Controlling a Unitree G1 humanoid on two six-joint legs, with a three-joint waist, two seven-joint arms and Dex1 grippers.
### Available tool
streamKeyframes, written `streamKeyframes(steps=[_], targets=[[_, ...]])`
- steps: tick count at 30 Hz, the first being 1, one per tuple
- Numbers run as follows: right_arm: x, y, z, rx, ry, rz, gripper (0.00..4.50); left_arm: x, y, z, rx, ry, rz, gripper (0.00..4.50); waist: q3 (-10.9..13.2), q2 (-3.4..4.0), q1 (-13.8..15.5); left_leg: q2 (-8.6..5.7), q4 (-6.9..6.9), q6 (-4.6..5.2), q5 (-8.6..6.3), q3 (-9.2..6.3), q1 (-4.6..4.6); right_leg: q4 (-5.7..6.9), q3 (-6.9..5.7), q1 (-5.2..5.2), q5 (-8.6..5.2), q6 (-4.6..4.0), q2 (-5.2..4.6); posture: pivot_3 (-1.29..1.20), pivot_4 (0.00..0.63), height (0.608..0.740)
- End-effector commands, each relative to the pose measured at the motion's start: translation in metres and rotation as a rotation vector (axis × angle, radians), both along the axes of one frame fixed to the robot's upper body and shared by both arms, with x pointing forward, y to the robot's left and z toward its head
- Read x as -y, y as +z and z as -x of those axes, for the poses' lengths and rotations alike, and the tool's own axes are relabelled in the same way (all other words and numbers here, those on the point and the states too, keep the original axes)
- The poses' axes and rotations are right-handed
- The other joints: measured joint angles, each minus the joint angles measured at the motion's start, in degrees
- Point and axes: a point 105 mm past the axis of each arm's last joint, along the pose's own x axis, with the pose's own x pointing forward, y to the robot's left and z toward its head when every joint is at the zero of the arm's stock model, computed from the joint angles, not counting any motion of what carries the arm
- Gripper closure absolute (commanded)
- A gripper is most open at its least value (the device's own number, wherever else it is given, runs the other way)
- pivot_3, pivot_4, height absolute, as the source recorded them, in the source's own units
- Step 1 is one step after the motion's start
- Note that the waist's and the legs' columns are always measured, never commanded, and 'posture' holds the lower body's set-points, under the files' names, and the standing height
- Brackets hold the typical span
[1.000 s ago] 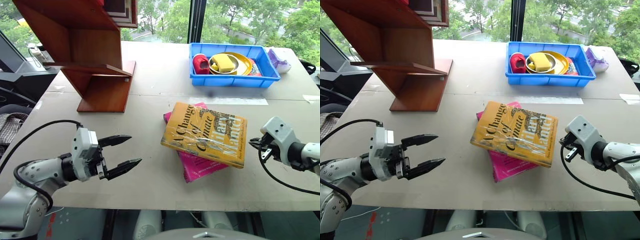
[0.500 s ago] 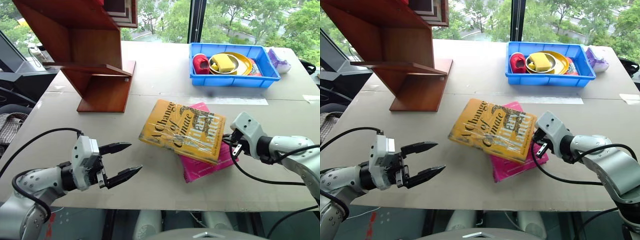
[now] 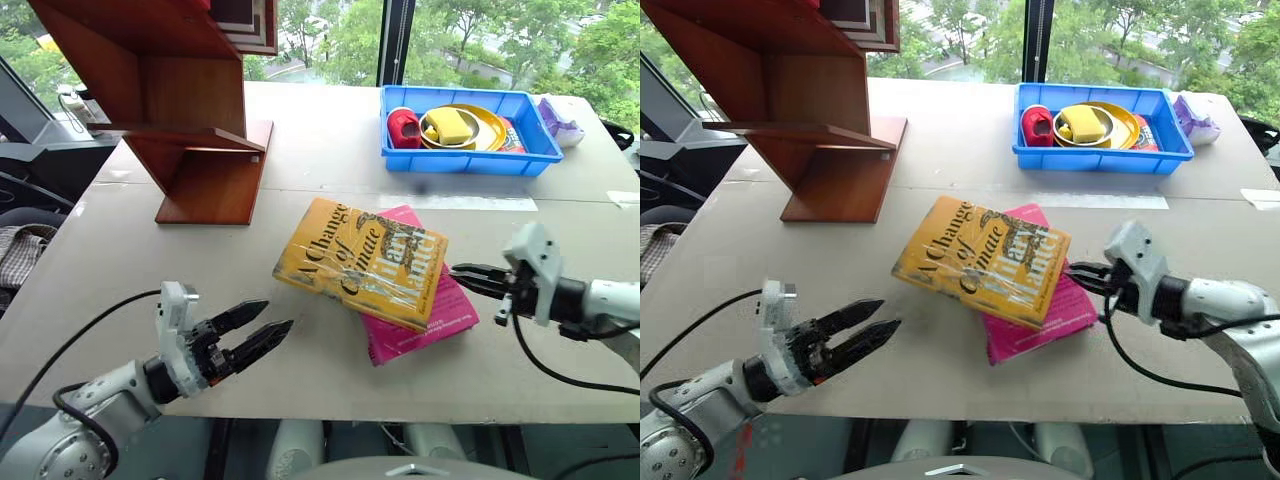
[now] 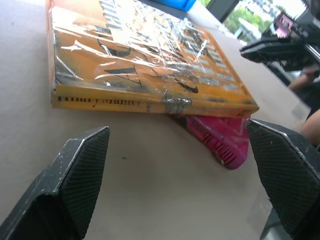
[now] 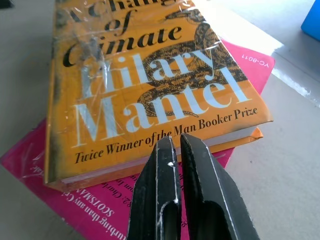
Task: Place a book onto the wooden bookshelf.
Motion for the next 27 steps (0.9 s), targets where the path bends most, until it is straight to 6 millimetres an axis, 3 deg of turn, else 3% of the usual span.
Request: streamKeyframes(steps=[1,4,6,8,14,21,27], targets=[[0.005,0.033,0.017,0.078,0.073,-0.143,2.84,0.019,-0.003,0.004,-0.140,0.013,0.161,0.00,-0.01,-0.01,-0.04,0.02,0.01,0.00,0.00,0.00,0.03,0.01,0.01,0.02,0.00,-0.01,0.00,0.00,0.150,0.740],[0.014,0.053,0.031,0.110,0.109,-0.233,1.42,0.028,-0.018,-0.002,-0.293,0.111,0.326,0.00,-0.03,0.03,-0.12,0.02,0.03,0.00,0.00,0.03,0.13,0.09,0.07,0.05,-0.03,-0.06,0.02,0.00,0.150,0.740],[0.014,0.062,0.044,0.119,0.149,-0.279,0.48,0.033,-0.018,-0.007,-0.358,0.153,0.473,0.00,-0.03,0.01,-0.07,0.02,0.03,0.00,0.00,0.02,0.24,0.09,0.07,0.19,-0.11,-0.21,0.02,0.00,0.150,0.740],[0.012,0.066,0.052,0.145,0.169,-0.277,0.07,0.034,-0.017,-0.011,-0.402,0.183,0.553,0.00,-0.04,-0.04,0.00,0.04,0.02,0.00,0.00,-0.04,0.25,0.08,0.07,0.22,-0.12,-0.22,0.03,0.00,0.150,0.740],[0.011,0.059,0.077,0.070,0.270,-0.202,0.07,0.045,-0.023,-0.031,-0.547,0.250,0.735,0.00,-0.12,0.05,0.29,-0.07,0.03,0.00,0.00,0.02,0.51,0.02,0.08,0.53,-0.13,-0.24,0.00,0.00,0.150,0.740],[0.016,0.056,0.078,0.096,0.331,-0.166,0.07,0.060,-0.028,-0.040,-0.627,0.260,0.825,0.00,-0.18,0.07,0.18,-0.09,0.02,0.00,0.00,0.08,0.78,0.02,0.14,0.76,-0.14,-0.25,0.02,0.00,0.150,0.740],[0.020,0.049,0.073,0.127,0.355,-0.139,0.07,0.068,-0.040,-0.053,-0.649,0.274,0.799,0.00,-0.31,0.30,1.06,-0.38,0.01,0.00,0.00,0.03,0.77,-0.02,0.14,0.76,-0.14,-0.27,-0.01,0.00,0.150,0.740]])
